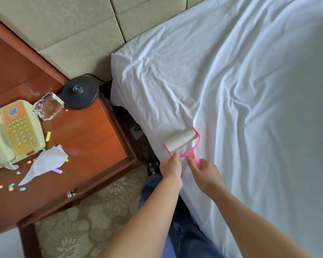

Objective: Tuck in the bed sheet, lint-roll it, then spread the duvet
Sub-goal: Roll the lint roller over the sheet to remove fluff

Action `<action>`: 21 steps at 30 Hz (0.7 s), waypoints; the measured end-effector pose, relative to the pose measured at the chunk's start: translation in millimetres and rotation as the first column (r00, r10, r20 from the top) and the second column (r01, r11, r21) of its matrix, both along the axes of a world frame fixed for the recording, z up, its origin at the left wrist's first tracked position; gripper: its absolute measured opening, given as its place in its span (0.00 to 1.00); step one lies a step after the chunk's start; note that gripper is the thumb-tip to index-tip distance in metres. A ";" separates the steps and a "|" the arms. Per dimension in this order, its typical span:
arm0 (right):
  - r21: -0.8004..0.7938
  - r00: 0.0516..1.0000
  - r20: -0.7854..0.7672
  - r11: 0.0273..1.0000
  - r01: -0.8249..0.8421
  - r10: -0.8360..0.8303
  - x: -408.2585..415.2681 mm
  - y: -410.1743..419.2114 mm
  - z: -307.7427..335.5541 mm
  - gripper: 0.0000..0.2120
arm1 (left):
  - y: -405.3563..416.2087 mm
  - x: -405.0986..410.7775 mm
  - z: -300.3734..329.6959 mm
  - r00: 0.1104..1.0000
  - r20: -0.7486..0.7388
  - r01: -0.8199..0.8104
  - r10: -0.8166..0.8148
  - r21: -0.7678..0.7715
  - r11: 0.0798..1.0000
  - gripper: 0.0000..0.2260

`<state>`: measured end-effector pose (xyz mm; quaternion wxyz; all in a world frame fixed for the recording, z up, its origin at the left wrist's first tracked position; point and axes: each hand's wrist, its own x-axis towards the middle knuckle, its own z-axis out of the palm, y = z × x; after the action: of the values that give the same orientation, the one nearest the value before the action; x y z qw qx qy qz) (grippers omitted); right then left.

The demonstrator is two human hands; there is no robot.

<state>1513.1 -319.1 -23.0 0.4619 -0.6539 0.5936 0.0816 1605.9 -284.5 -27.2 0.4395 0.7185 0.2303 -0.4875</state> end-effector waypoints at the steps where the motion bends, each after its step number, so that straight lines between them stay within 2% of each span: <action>1: -0.002 1.000 0.008 1.000 0.002 -0.002 -3.8 1.7 0.9 0.24 | 2.1 -2.8 2.4 1.000 0.000 -0.004 0.004 0.000 1.000 0.14; 5: 0.035 0.999 -0.021 0.999 -0.028 0.028 -10.6 10.5 4.1 0.24 | 12.7 -10.4 9.5 0.999 -0.031 -0.020 0.021 0.030 0.999 0.12; 9: 0.114 0.997 -0.022 0.991 -0.074 0.077 7.6 10.6 2.0 0.23 | 13.0 -0.4 0.5 0.999 -0.017 -0.034 0.035 0.073 0.997 0.16; 13: 0.113 0.993 0.007 0.987 -0.115 0.115 37.7 -10.7 -4.3 0.23 | -3.0 27.0 -2.2 1.000 0.017 -0.021 0.019 0.091 0.996 0.18; 21: 0.126 0.991 0.008 0.983 -0.137 0.137 93.6 -45.2 -18.5 0.23 | -29.1 90.9 -20.7 1.000 -0.005 -0.001 0.001 0.058 0.998 0.16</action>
<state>1606.7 -364.3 -41.4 0.4953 -0.6626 0.5412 0.1507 1696.9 -313.6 -47.9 0.4180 0.7296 0.2458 -0.4822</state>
